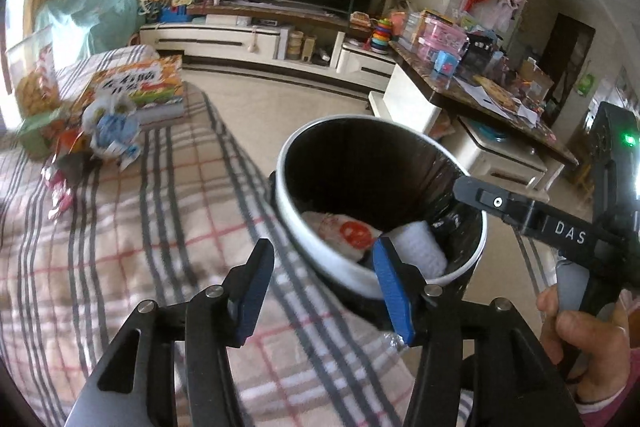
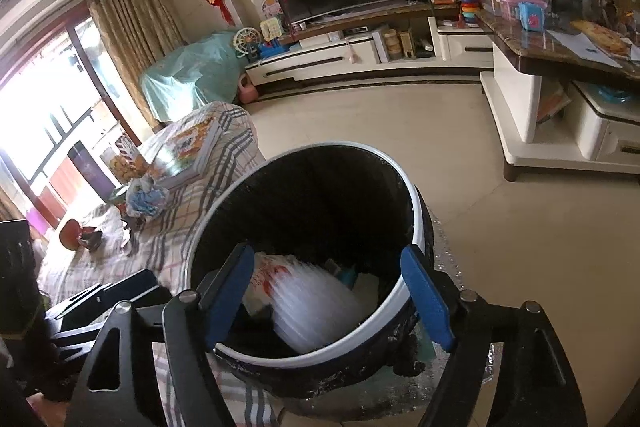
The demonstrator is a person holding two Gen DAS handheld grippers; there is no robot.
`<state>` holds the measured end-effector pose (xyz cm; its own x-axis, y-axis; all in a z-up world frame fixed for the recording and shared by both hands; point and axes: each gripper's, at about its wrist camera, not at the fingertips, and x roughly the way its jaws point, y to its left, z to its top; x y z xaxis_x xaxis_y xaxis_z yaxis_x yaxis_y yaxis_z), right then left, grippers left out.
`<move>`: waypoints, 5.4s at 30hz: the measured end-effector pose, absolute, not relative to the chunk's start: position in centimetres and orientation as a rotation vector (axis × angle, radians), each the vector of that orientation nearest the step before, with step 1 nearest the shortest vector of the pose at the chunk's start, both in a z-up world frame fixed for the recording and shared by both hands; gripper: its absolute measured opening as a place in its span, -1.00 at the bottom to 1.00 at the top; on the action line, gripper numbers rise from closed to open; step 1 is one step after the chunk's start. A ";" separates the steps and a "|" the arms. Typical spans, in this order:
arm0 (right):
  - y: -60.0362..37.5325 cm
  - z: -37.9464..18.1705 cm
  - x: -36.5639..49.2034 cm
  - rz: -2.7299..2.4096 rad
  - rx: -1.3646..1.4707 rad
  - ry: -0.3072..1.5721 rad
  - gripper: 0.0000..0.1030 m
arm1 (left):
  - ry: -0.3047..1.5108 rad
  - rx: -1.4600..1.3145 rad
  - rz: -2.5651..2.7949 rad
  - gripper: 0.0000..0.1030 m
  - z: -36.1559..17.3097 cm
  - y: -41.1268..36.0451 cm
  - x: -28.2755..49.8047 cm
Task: Collect trash
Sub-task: 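Move both tools back toward the red chip bag and silver wrapper, then grasp the red chip bag with the left tool while the right tool grasps the silver wrapper, then carry the red bag and silver wrapper over the bin and open both tools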
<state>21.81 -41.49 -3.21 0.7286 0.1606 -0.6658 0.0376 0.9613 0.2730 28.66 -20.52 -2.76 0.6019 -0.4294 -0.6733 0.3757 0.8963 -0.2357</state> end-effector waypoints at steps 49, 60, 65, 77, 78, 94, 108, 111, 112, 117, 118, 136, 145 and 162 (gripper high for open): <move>-18.7 -5.6 25.0 0.463 0.229 0.791 0.57 | 0.788 -0.320 -0.008 0.16 -2.7 3.6 22.0; -17.3 -6.3 28.8 0.439 0.218 0.790 0.57 | 0.784 -0.304 0.069 0.22 -3.4 7.1 27.4; -17.6 -6.0 31.0 0.406 0.211 0.774 0.56 | 0.777 -0.312 0.100 0.22 -3.6 8.7 30.4; -16.6 -7.4 35.8 0.415 0.199 0.817 -0.21 | 0.736 -0.283 0.169 0.10 -4.8 10.8 36.4; -16.5 -7.5 35.8 0.422 0.196 0.821 -0.33 | 0.744 -0.282 0.157 -0.30 -5.0 10.7 36.7; -16.6 -6.6 30.4 0.530 0.185 0.813 -0.46 | 0.724 -0.233 0.054 -1.00 -4.5 8.3 32.9; -18.7 -6.8 27.3 0.502 0.282 0.813 -0.46 | 0.786 -0.282 0.181 -0.27 -5.6 10.7 37.8; -18.9 -6.9 27.2 0.502 0.290 0.817 -0.46 | 0.789 -0.297 0.160 -0.98 -5.8 10.9 38.9; -19.0 -7.0 27.0 0.501 0.293 0.817 -0.46 | 0.782 -0.294 0.163 -1.00 -5.7 10.9 38.9; -19.3 -6.9 26.2 0.504 0.290 0.816 -0.46 | 0.752 -0.257 0.135 -1.00 -5.4 9.8 37.2; -19.4 -6.8 26.0 0.505 0.285 0.817 -0.46 | 0.752 -0.260 0.120 -1.00 -5.3 9.3 36.2; -21.1 -7.1 23.4 0.487 0.265 0.836 0.26 | 0.743 -0.309 -0.045 -1.00 -2.8 5.0 23.4; -20.6 -7.4 22.4 0.495 0.232 0.843 -0.67 | 0.768 -0.299 -0.091 -1.00 -2.2 2.6 19.4; -28.1 -4.3 17.9 0.402 0.294 0.745 -0.69 | 0.770 -0.236 -0.280 -1.00 0.1 -5.2 18.1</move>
